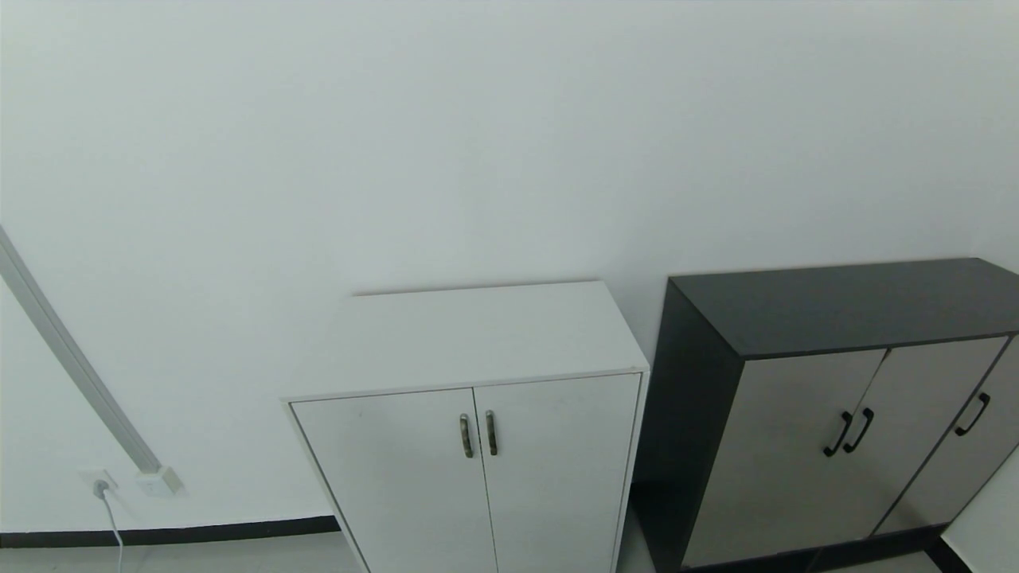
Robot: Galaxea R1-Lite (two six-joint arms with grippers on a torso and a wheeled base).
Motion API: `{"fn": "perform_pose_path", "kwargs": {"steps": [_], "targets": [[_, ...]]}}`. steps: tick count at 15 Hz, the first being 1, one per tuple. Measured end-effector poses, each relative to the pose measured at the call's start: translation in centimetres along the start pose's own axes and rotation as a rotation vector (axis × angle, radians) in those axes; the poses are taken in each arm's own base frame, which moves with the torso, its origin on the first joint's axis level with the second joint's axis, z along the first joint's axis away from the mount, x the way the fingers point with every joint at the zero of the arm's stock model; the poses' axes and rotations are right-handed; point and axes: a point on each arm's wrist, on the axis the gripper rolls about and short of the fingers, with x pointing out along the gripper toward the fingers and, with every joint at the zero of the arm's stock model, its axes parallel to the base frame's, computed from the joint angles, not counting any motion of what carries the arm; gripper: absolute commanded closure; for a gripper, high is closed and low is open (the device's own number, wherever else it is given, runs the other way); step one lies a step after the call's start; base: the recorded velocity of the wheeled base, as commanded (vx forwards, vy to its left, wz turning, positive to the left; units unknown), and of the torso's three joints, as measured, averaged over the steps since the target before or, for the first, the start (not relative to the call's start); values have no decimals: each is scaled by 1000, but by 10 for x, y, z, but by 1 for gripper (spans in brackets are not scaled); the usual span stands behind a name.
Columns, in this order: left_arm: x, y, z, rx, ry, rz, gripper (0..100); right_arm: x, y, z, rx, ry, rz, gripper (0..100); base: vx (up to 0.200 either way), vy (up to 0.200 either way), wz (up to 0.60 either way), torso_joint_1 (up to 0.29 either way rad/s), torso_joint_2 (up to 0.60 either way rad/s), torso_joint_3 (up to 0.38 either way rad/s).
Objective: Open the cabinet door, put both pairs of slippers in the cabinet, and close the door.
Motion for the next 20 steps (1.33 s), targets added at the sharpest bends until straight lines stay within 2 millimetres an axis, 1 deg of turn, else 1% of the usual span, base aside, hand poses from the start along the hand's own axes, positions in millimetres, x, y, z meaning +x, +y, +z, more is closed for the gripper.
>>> {"fn": "perform_pose_path", "kwargs": {"steps": [3,4,6,8,10,14,18,20], "targets": [[0,0,0,-1,0,0,100,0,1,0,0,5,-58,100,0,0,0,0,0,0],[0,0,0,-2,-1,1,100,0,3,-1,9,-1,-40,100,0,0,0,0,0,0],[0,0,0,-2,0,1,100,1,4,-4,75,-7,-14,100,0,0,0,0,0,0],[0,0,0,-2,0,1,100,2,5,-6,102,-7,-69,100,0,0,0,0,0,0],[0,0,0,-2,0,2,100,0,6,-8,110,-36,-123,100,0,0,0,0,0,0],[0,0,0,-1,0,0,100,-7,9,-11,102,-131,-159,100,0,0,0,0,0,0],[0,0,0,0,0,0,100,-10,9,-12,201,-182,-171,100,0,0,0,0,0,0],[0,0,0,0,0,0,100,-11,8,-12,218,-188,-227,100,0,0,0,0,0,0]]}}
